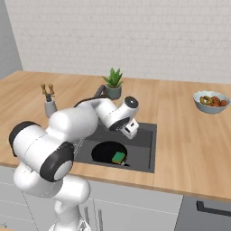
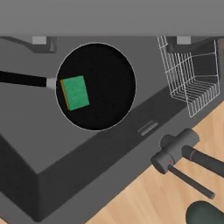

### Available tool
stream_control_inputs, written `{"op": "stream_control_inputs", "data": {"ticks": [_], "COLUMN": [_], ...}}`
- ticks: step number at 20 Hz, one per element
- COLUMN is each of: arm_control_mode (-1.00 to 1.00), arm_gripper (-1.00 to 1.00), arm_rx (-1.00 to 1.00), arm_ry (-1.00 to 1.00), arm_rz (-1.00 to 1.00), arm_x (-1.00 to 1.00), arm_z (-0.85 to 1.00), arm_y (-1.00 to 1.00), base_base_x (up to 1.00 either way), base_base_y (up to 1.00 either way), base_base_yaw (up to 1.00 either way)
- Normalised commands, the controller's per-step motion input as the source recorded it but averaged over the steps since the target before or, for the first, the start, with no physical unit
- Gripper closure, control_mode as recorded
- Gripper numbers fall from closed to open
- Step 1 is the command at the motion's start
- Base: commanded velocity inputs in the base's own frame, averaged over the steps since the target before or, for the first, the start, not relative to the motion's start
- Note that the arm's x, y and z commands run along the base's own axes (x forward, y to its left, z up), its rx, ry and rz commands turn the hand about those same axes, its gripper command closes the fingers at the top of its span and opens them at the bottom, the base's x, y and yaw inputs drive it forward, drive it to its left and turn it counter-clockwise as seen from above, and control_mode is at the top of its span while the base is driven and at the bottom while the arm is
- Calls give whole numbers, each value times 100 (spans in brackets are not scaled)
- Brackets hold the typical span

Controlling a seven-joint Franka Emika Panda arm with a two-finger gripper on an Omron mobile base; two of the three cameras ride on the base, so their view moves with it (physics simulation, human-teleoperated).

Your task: Pick the pan and sponge and place them into the sink. Then turn on the water.

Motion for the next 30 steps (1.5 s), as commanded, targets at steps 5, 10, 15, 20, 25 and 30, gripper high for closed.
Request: {"op": "stream_control_inputs", "data": {"ticks": [5, 10, 15, 20, 25, 30], "arm_control_mode": [-100, -100, -100, -100, -100, -100], "arm_gripper": [-100, -100, -100, -100, -100, -100], "arm_rx": [28, 21, 1, 2, 2, 0], "arm_ry": [-10, -1, 0, -15, -17, -7], "arm_rz": [7, 4, 0, 0, 0, 0], "arm_x": [10, 18, 1, 8, 12, 35], "arm_z": [22, 15, 0, -3, -3, 0], "arm_y": [2, 3, 0, 30, 50, 22], "base_base_x": [0, 0, 0, 0, 0, 0], "base_base_y": [0, 0, 0, 0, 0, 0], "base_base_yaw": [0, 0, 0, 0, 0, 0]}}
